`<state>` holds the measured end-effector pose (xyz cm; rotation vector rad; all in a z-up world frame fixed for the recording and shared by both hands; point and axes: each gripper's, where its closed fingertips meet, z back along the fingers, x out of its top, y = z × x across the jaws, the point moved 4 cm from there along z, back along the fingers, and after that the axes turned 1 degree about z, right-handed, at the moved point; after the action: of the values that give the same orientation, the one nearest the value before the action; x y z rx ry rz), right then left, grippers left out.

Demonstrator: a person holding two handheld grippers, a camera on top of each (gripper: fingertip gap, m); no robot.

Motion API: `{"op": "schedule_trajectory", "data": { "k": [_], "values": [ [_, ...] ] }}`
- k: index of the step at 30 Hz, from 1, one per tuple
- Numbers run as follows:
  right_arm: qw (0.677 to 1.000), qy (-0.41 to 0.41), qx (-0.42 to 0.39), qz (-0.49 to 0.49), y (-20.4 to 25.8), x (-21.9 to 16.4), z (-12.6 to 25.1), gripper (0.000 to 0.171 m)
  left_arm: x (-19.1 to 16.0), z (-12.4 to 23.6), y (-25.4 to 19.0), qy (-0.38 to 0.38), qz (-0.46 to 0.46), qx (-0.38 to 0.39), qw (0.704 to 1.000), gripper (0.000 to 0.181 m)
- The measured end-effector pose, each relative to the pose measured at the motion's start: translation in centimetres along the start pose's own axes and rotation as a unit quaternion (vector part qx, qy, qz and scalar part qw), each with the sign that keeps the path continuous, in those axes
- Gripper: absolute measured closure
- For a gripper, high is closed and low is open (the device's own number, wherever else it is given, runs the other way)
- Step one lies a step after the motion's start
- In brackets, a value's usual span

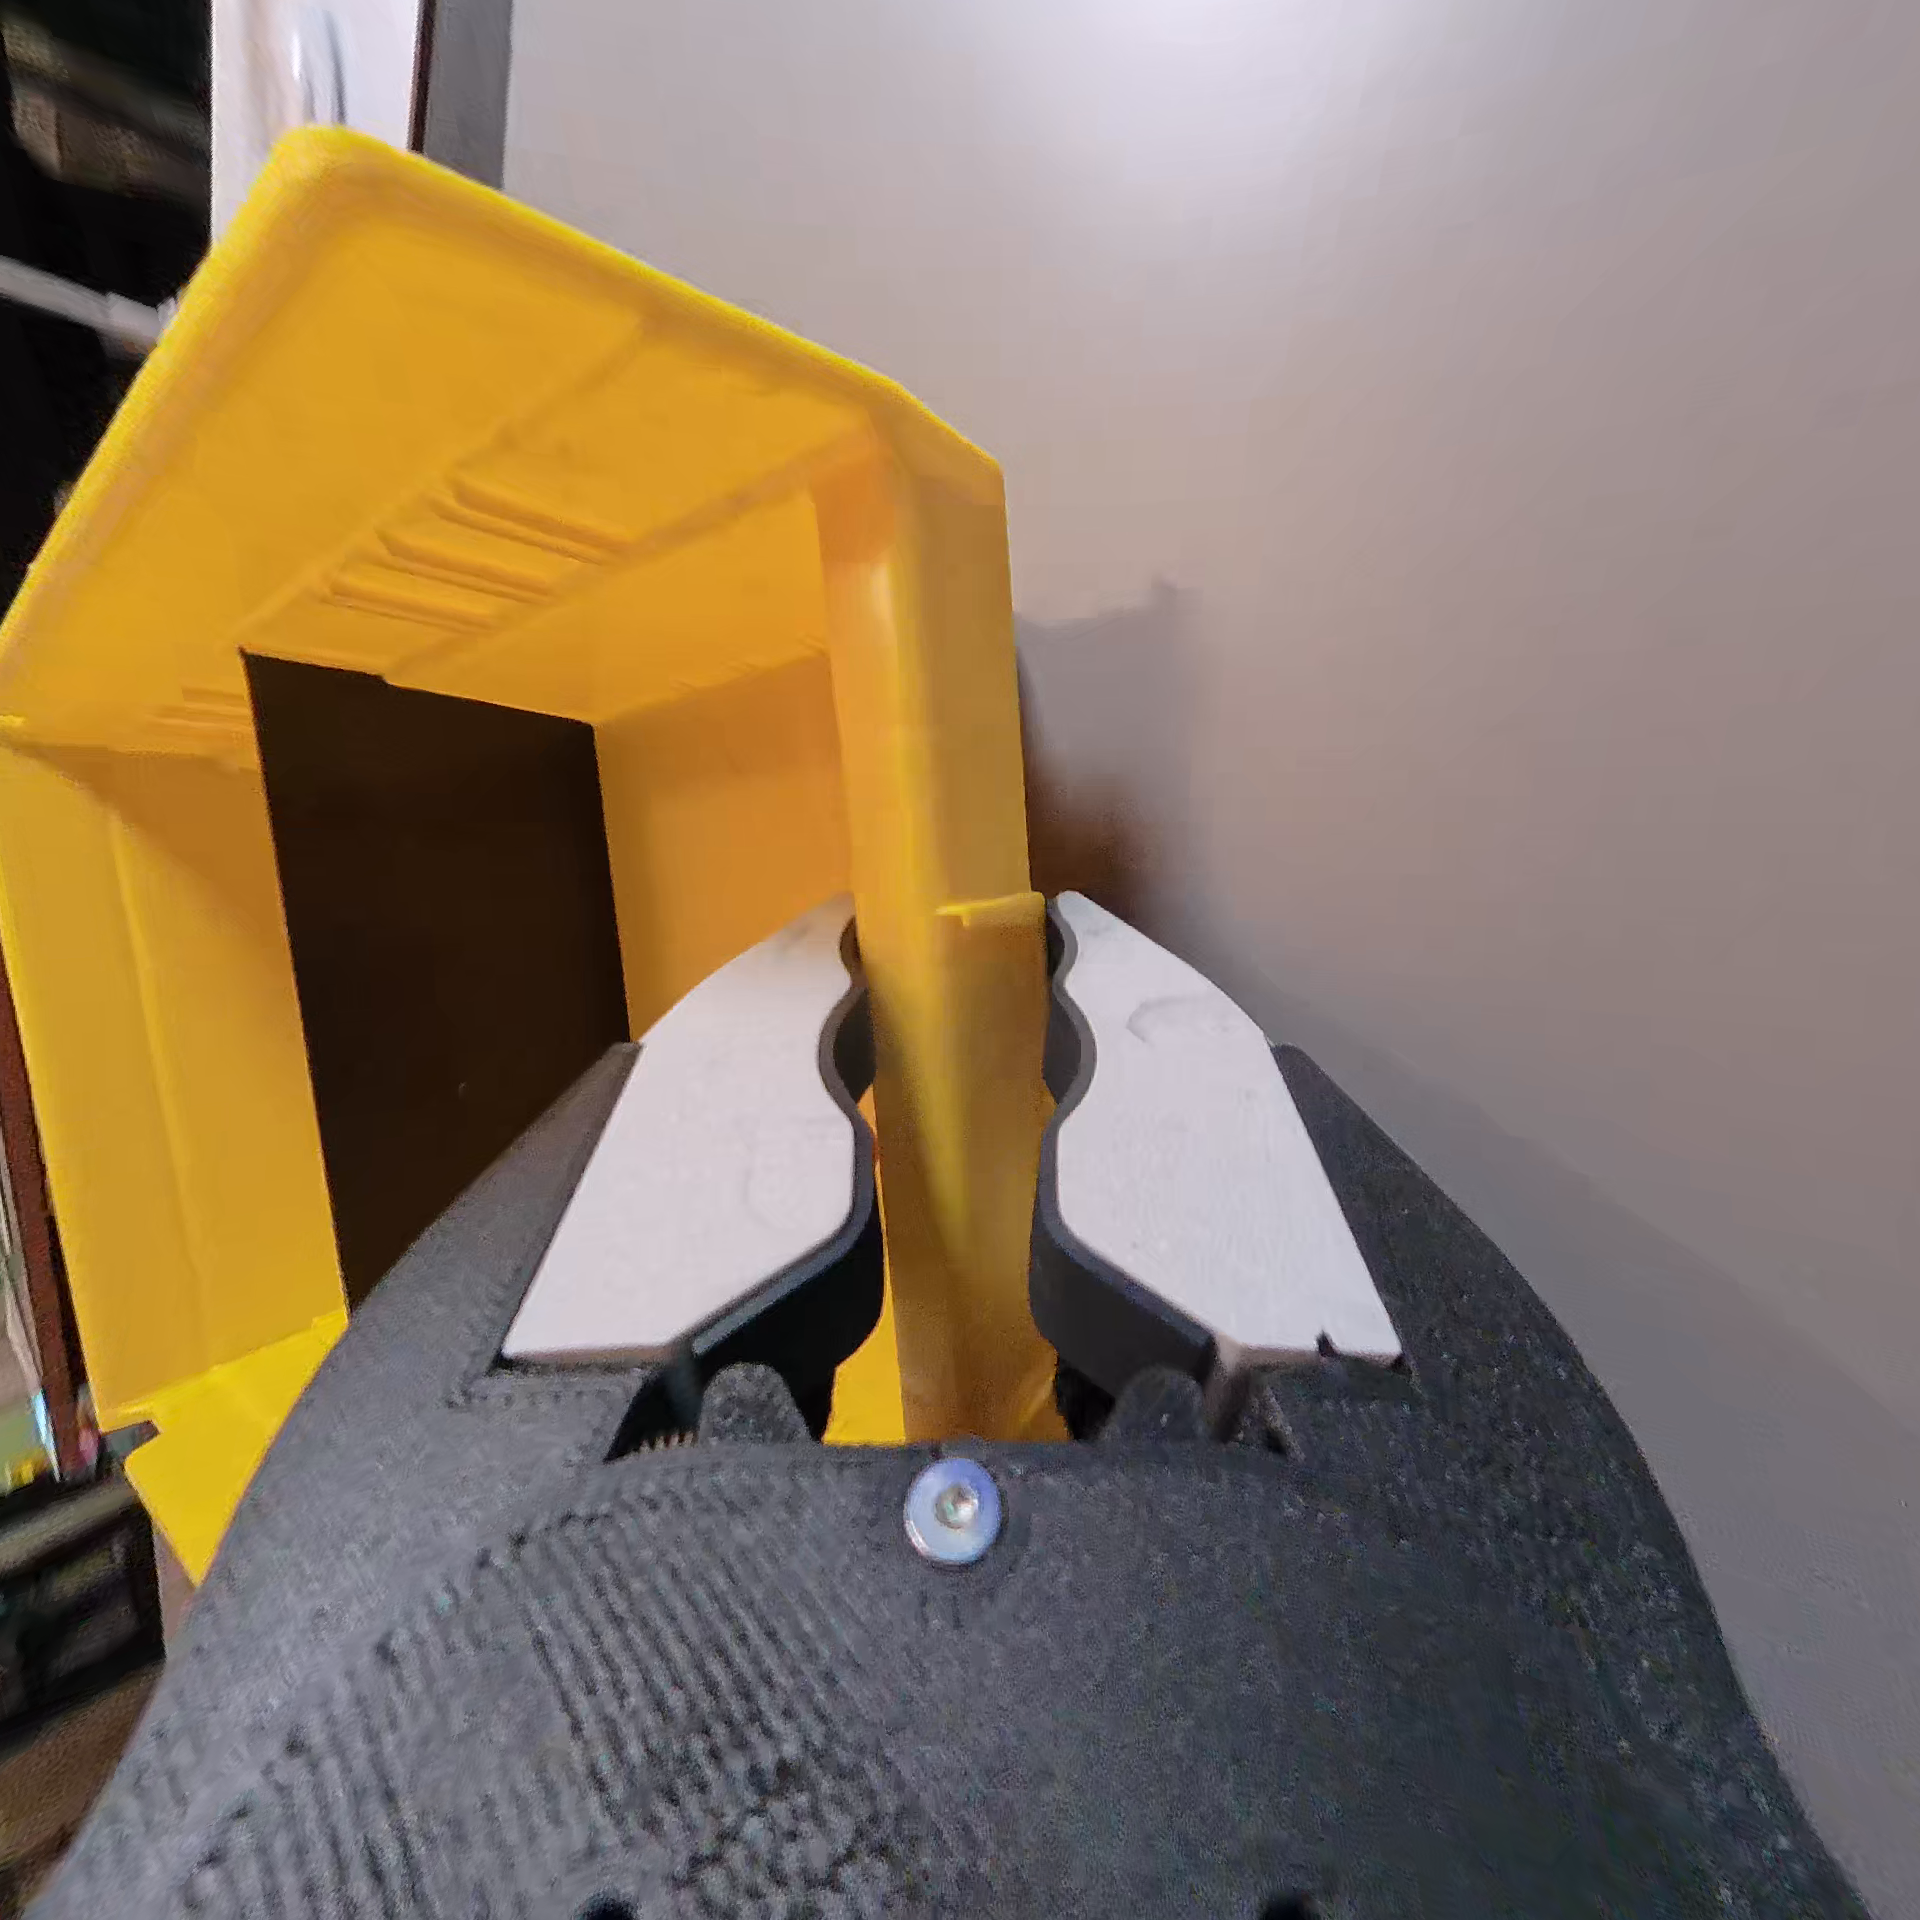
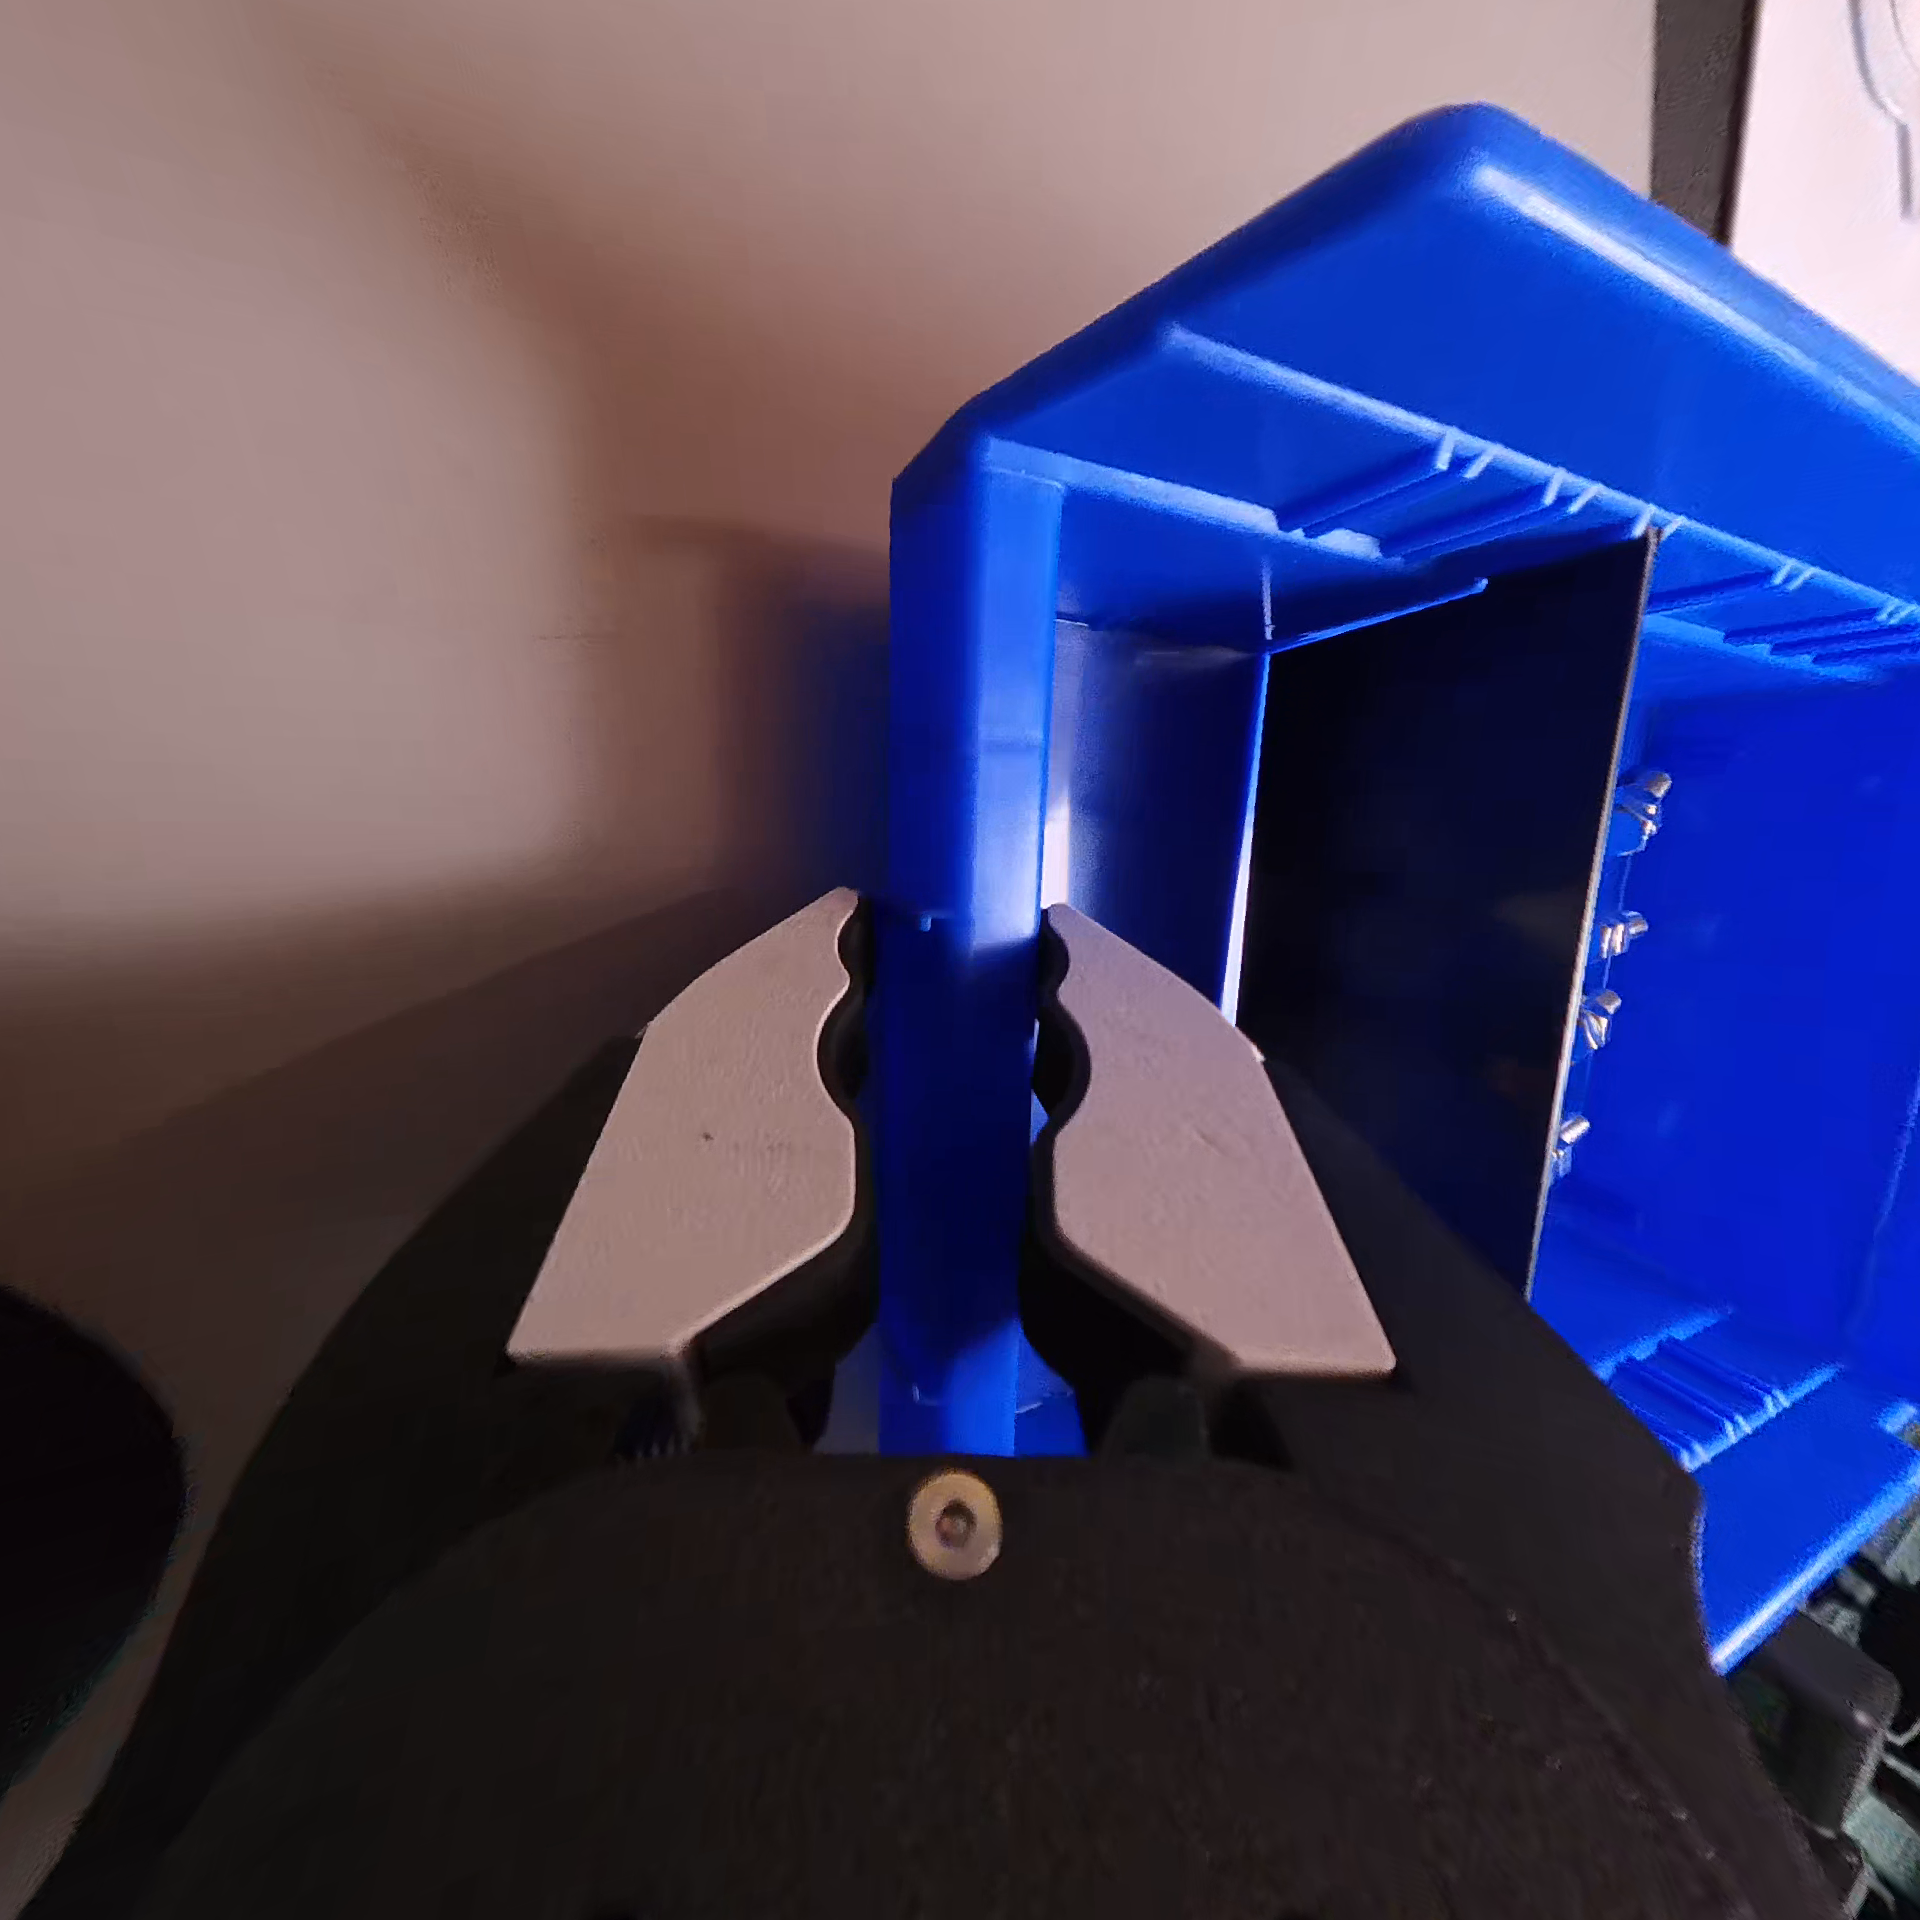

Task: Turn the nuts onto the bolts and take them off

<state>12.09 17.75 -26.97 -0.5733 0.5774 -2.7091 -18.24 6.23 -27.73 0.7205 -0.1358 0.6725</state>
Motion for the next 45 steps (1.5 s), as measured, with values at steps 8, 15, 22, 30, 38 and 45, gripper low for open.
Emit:
{"op": "schedule_trajectory", "data": {
  "k": [8,15,22,30,38,45],
  "values": [
    [0.998,-0.054,-0.007,0.023,8.0,2.7,3.8,0.141,9.5,1.0,-6.5,-0.150,-0.163,-0.054,0.974,0.150],
    [0.945,-0.224,-0.130,-0.202,10.0,0.6,14.9,0.140,9.8,5.3,-4.7,-0.258,-0.012,-0.021,0.966,0.142],
    [0.811,-0.251,-0.218,-0.482,9.0,-9.5,14.2,0.125,14.9,9.2,-10.5,-0.356,0.273,-0.153,0.880,0.135],
    [0.793,-0.221,-0.198,-0.533,4.8,-8.3,9.1,0.150,19.8,4.0,-11.7,-0.321,0.411,-0.096,0.848,0.136],
    [0.775,-0.195,-0.340,-0.496,4.9,-9.0,13.3,0.165,22.1,5.5,-11.3,-0.342,0.367,-0.083,0.861,0.151],
    [0.764,-0.267,-0.402,-0.428,3.1,-3.4,22.6,0.161,22.5,13.3,-5.4,-0.418,0.352,-0.022,0.837,0.166]
  ]
}}
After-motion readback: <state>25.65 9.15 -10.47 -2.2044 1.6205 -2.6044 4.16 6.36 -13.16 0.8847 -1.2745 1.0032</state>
